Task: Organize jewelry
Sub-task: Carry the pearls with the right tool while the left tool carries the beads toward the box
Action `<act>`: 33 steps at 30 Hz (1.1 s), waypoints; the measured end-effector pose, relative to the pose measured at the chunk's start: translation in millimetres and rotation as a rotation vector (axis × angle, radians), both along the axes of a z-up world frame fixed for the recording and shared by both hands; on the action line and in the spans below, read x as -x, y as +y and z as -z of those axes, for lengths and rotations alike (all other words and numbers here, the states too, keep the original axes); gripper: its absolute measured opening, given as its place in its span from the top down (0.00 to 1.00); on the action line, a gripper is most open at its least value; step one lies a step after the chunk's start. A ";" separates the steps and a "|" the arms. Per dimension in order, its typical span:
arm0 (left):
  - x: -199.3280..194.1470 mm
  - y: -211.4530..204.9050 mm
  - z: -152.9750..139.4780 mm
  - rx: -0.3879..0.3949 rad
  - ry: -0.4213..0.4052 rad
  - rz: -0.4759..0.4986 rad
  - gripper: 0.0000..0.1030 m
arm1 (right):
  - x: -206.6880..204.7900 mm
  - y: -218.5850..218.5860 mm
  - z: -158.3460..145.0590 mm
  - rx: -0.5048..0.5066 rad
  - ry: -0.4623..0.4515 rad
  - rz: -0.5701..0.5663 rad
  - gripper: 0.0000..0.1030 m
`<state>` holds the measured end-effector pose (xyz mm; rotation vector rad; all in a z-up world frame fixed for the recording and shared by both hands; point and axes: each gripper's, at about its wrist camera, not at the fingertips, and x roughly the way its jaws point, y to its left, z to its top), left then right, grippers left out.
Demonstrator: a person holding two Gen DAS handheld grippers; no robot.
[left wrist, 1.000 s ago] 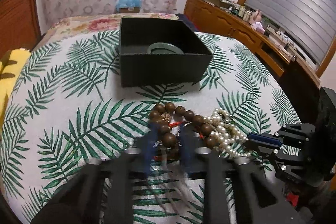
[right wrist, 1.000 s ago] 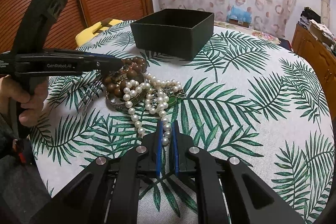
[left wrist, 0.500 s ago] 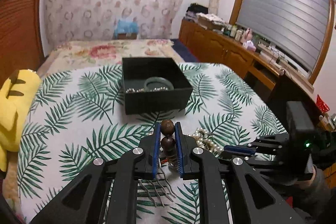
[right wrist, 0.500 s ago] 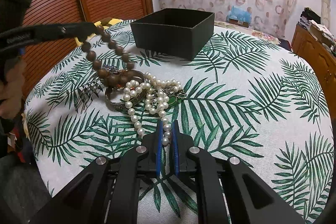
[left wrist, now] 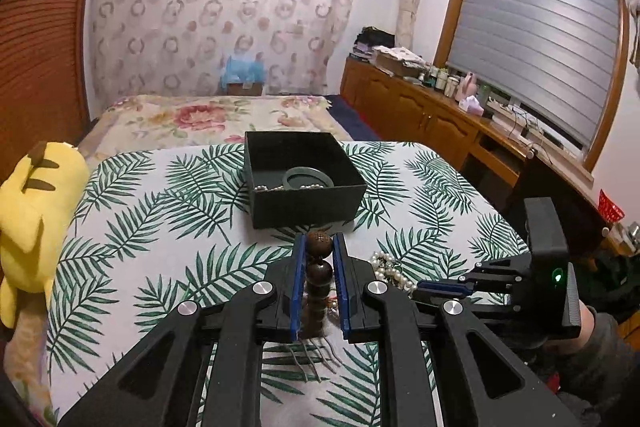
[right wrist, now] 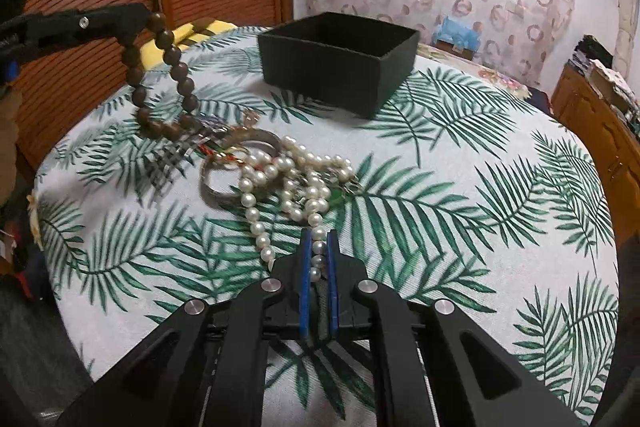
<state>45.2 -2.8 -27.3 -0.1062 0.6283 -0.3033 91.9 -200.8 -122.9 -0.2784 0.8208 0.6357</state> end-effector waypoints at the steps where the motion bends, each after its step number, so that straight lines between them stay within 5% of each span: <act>1: 0.6 1.3 -0.2 0.002 -0.001 -0.001 0.88 | 0.4 0.3 -3.2 -0.004 -0.008 -0.001 0.92; 14: -6.2 9.1 -13.2 0.006 -0.031 -0.007 0.88 | -5.5 9.2 -94.3 -0.074 -0.197 -0.043 0.92; 33: -33.1 3.0 -41.5 -0.009 -0.080 0.011 0.88 | -22.2 8.8 -178.1 -0.105 -0.377 -0.038 0.92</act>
